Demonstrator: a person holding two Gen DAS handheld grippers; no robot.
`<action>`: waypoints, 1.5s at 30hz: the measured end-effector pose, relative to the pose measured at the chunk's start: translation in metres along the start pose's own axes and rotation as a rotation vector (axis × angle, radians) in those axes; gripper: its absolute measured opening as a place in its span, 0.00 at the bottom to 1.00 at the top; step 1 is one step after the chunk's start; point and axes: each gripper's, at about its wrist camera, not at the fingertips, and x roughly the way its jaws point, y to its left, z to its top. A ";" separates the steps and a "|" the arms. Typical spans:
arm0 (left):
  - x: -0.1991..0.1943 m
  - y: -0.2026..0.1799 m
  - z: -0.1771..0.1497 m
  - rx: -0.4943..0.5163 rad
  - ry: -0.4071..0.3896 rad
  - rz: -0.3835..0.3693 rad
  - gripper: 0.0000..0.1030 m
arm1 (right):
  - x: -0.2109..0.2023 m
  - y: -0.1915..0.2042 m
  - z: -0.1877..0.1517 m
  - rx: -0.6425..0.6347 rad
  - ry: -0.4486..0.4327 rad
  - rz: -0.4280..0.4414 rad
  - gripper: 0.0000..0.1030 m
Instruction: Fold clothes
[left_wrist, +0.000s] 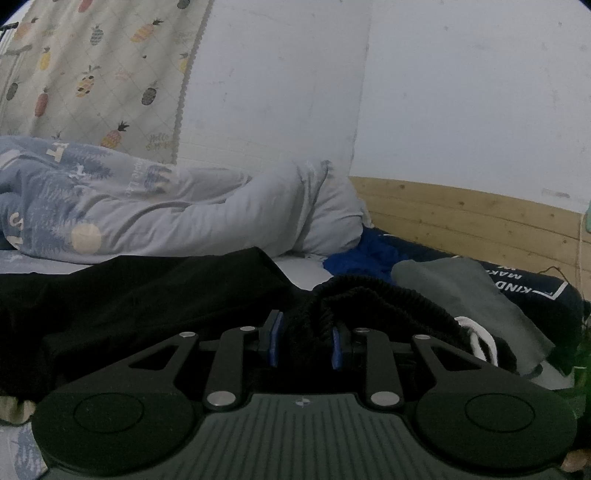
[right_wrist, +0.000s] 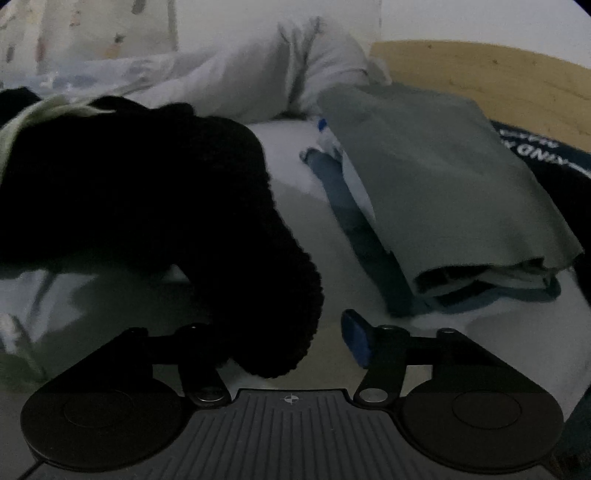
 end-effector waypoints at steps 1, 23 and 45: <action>0.000 0.000 0.000 0.000 0.001 0.000 0.26 | -0.002 0.000 0.000 0.001 -0.004 0.008 0.61; 0.001 -0.002 0.001 -0.006 0.006 -0.002 0.26 | -0.008 -0.003 0.003 -0.020 -0.074 -0.006 0.32; -0.075 -0.012 0.075 -0.003 -0.179 0.051 0.22 | -0.084 -0.025 0.160 -0.099 -0.415 0.111 0.15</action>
